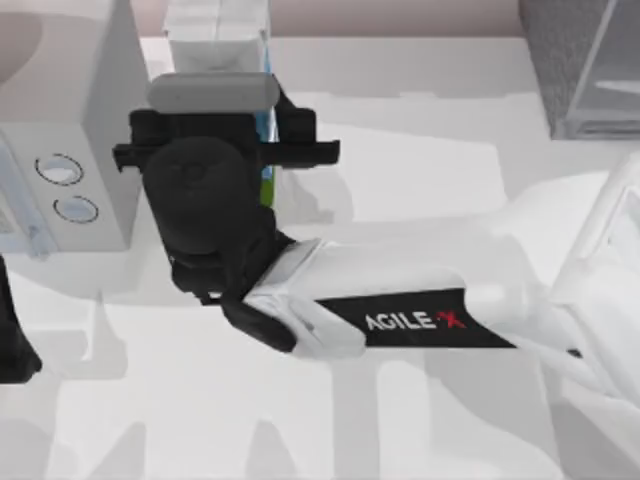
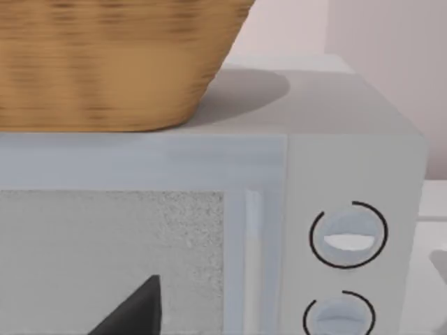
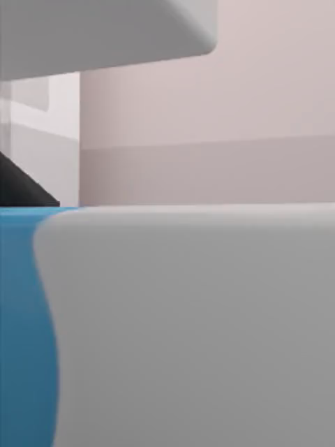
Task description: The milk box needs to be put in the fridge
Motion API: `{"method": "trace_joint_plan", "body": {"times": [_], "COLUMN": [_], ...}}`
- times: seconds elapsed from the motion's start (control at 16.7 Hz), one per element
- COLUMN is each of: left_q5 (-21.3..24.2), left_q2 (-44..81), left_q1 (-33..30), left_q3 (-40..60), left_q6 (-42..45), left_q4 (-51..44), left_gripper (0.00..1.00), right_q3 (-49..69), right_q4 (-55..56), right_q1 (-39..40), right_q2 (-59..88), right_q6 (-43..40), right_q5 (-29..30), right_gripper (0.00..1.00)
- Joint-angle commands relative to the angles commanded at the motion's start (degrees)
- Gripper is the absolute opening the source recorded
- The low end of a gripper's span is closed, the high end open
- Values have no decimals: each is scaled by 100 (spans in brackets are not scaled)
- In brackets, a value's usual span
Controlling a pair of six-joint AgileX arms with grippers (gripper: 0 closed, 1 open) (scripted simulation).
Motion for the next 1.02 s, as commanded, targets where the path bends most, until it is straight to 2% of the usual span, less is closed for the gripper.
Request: {"method": "trace_joint_plan", "body": {"times": [0.6,0.78,1.02], "left_q5": [0,0,0], "left_q2": [0,0,0], "left_q1": [0,0,0], "left_q3": [0,0,0], "left_q6": [0,0,0], "left_q4": [0,0,0], "left_gripper": [100,100,100], "right_q3": [-111,-795,-2157], "right_q4": [-530,-1227,-2372], "right_q1": [-147,-760,-1981], "right_q2": [-496,-1202,-2975], "right_q6": [6,-37,-93], "right_q5": [-97,-526,-1480], "right_gripper": [0,0,0]}}
